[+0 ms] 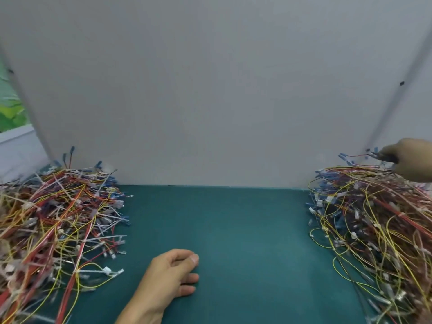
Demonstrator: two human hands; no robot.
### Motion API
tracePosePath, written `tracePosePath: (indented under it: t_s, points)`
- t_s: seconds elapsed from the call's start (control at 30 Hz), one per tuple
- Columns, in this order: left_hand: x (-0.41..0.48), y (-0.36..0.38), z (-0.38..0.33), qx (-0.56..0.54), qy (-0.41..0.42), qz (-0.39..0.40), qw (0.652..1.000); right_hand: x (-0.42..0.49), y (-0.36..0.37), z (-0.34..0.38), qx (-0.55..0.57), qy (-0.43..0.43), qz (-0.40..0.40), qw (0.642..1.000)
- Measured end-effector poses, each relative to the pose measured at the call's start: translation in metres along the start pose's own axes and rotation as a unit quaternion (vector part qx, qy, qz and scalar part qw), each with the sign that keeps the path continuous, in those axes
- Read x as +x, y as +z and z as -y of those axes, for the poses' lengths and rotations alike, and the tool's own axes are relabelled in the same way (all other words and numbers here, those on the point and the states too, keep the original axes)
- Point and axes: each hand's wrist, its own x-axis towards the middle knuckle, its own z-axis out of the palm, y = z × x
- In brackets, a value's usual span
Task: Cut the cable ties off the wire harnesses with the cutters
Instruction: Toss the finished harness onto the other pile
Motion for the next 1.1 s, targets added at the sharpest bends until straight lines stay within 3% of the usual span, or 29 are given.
tracePosePath:
  t_s: [0.17,0.23,0.33,0.43,0.57,0.67,0.83,0.97,1.1]
  points:
    - [-0.003,0.000,-0.001,0.008,0.007,-0.001,1.000,-0.043,-0.035,0.055,0.086,-0.105,-0.160,0.978]
    - [-0.004,0.000,0.000,0.011,0.009,0.000,1.000,-0.081,-0.046,0.096,0.126,-0.159,-0.172,0.964]
    - [-0.005,0.001,-0.001,0.014,0.010,-0.001,1.000,-0.134,-0.043,0.152,0.243,-0.197,-0.095,0.945]
    - [-0.005,0.001,-0.001,0.016,0.010,-0.001,1.000,-0.170,-0.020,0.196,0.399,-0.177,0.031,0.899]
    - [-0.005,0.001,-0.001,0.019,0.010,-0.002,1.000,-0.197,0.018,0.225,0.490,-0.128,0.076,0.859]
    - [-0.004,0.001,-0.001,0.021,0.009,-0.004,1.000,-0.209,0.040,0.232,0.459,-0.092,0.125,0.875]
    - [-0.006,0.001,-0.001,0.024,0.007,-0.006,1.000,-0.217,0.061,0.253,0.307,-0.135,0.205,0.919]
    - [-0.009,-0.004,-0.002,0.054,0.028,-0.031,0.998,-0.220,0.083,0.260,0.199,-0.163,0.115,0.959]
    - [-0.013,-0.015,-0.013,0.129,0.075,-0.076,0.986,-0.220,0.095,0.254,0.201,-0.196,-0.039,0.959]
